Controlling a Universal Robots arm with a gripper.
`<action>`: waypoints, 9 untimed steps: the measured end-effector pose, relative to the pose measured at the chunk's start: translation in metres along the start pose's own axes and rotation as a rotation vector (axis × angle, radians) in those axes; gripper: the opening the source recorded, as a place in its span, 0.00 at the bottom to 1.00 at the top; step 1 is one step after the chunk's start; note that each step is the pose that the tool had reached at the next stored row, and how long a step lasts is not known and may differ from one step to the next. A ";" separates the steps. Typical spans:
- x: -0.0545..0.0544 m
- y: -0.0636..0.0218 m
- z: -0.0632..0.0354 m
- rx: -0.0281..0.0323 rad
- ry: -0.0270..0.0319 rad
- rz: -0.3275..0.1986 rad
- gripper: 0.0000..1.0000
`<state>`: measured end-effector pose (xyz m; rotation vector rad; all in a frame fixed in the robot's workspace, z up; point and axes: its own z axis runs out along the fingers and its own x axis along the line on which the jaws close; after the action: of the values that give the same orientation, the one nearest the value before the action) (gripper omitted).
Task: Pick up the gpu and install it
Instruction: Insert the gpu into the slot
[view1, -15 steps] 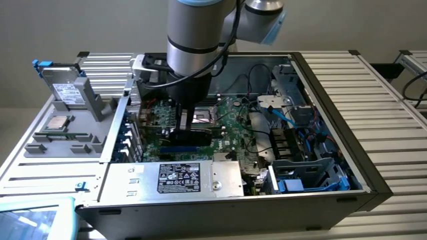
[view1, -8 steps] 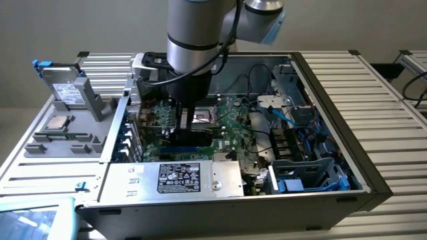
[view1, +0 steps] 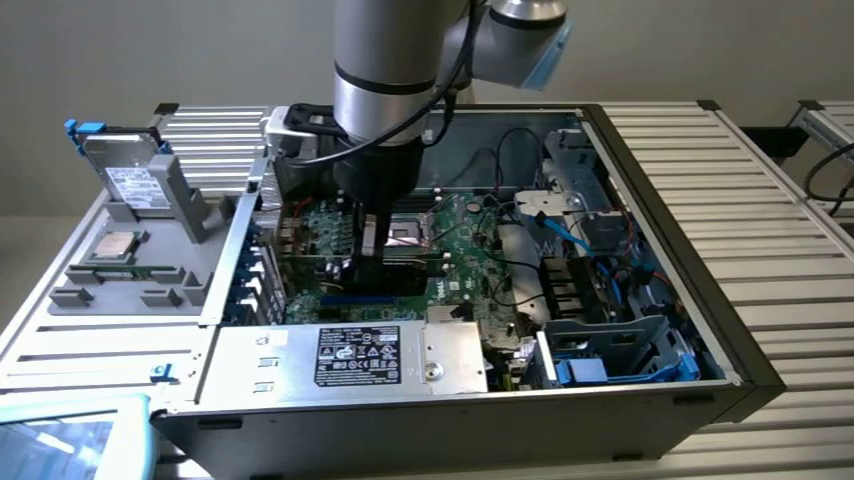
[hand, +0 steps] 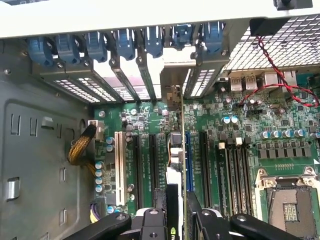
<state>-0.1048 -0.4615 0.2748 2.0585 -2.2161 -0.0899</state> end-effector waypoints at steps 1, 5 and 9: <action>-0.002 0.0002 0.0000 0.0045 0.0005 0.000 0.27; -0.004 0.0003 0.0000 0.0089 0.0061 -0.001 0.27; -0.004 0.0003 -0.0001 0.0176 0.0164 -0.013 0.27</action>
<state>-0.1048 -0.4573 0.2747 2.0758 -2.2016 -0.0547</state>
